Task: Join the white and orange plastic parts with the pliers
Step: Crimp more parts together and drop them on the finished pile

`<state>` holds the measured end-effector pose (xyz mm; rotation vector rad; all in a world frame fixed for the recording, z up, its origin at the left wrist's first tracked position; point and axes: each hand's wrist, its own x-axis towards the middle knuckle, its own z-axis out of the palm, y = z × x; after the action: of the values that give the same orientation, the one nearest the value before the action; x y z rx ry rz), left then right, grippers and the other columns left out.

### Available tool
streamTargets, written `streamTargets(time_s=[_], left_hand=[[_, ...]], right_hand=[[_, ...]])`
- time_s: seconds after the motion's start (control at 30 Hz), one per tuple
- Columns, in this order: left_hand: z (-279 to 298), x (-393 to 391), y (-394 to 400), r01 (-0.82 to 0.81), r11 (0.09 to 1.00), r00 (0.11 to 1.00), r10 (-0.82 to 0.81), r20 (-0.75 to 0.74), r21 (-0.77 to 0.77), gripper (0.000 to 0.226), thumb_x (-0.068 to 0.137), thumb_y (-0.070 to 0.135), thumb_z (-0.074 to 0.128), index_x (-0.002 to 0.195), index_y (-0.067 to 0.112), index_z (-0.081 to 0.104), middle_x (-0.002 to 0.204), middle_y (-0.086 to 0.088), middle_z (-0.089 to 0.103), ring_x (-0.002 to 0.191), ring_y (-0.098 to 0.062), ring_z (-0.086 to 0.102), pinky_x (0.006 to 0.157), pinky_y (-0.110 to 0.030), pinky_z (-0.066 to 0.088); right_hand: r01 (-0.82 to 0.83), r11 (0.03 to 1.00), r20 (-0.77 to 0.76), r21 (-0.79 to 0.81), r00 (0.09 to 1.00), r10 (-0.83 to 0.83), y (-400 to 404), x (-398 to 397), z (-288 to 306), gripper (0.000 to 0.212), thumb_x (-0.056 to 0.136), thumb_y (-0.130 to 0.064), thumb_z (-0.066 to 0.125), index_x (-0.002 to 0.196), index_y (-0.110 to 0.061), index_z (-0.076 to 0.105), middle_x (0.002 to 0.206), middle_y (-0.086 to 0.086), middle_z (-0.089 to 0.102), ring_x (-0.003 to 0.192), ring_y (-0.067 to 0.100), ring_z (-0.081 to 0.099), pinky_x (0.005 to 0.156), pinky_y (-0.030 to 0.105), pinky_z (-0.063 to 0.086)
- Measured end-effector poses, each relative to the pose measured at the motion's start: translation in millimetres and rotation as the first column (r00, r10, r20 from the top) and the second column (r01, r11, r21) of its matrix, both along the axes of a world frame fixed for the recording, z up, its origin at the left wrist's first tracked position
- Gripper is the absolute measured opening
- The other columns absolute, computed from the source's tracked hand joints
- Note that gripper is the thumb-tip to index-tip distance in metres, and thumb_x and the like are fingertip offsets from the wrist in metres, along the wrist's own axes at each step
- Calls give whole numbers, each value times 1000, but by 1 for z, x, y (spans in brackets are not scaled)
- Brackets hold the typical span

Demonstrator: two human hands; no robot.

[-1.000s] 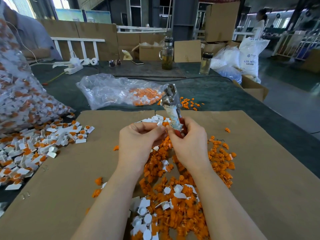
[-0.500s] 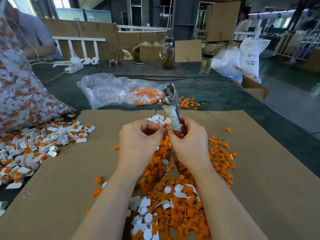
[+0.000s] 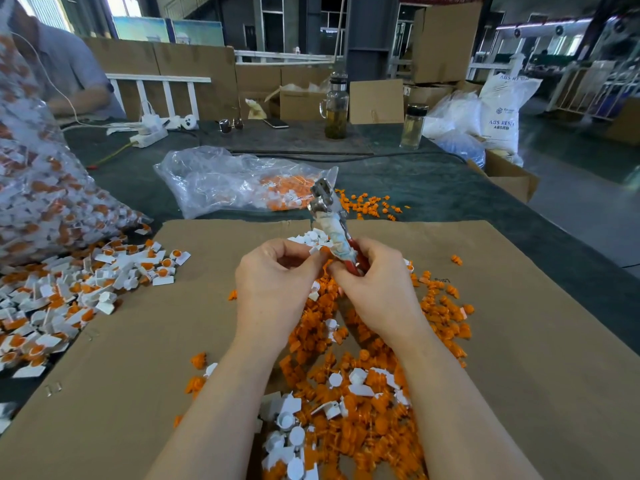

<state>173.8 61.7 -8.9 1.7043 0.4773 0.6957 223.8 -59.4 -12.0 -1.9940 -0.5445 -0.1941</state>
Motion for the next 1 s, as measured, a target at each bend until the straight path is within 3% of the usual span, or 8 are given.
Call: streamTargets(time_s=[0.07,0.17,0.3,0.4,0.5,0.63,0.73,1.0], left_hand=[[0,0,2,-1,1000,1000,1,-4,-12,14,79,27,82,71,26,71,64,11,71,64,-10,70,61,-25,57],[3,-1,4,40,996,999,-38,24,-77,11,83,19,79,77,20,70,65,9,73,62,-4,70,55,-13,52],[5,-3,6,74,981,995,-61,78,-180,6,84,12,76,83,11,71,69,1,74,67,-10,73,63,-18,58],[6,-4,8,97,973,990,-73,120,-209,4,86,10,75,85,9,71,69,2,74,67,-10,73,62,-17,57],[7,-5,10,125,964,982,-87,167,-234,3,87,7,72,86,7,70,67,3,73,64,-7,72,59,-13,53],[8,-6,13,145,961,972,-94,216,-235,3,87,6,71,87,8,69,69,3,73,66,-9,72,62,-15,54],[9,-7,14,162,958,968,-108,226,-237,2,87,6,70,87,7,69,72,1,73,68,-10,72,63,-16,55],[9,-9,17,191,951,961,-132,243,-241,4,88,7,68,85,10,68,68,6,72,65,-7,70,63,-15,54]], right_hand=[[-49,998,-57,49,997,52,-2,-1,1,15,87,-21,68,102,-23,68,76,-12,65,70,2,60,61,19,45],[-91,988,-140,122,984,108,-9,-1,5,12,86,-17,68,89,-29,68,77,-10,67,74,7,64,71,30,55],[-147,978,-273,145,945,182,-18,1,8,15,86,-11,68,90,-25,69,79,-9,65,80,15,66,81,47,58],[-217,973,-309,76,923,229,-24,3,10,12,86,-8,67,93,-17,68,85,5,65,82,23,66,86,52,55],[-283,959,-344,-4,901,265,-29,4,12,14,86,-10,68,98,-15,67,96,8,68,90,24,67,90,45,54],[-371,920,-366,-127,879,304,-32,3,13,28,86,-17,69,113,-19,63,102,-8,66,92,5,63,79,23,47],[-396,906,-394,-150,864,313,-33,3,14,37,87,-19,69,123,-19,59,109,-9,65,98,5,62,86,24,48],[-405,891,-320,-204,888,330,-27,-1,14,12,86,-12,63,89,-23,66,71,-18,61,68,-1,56,67,24,46]])
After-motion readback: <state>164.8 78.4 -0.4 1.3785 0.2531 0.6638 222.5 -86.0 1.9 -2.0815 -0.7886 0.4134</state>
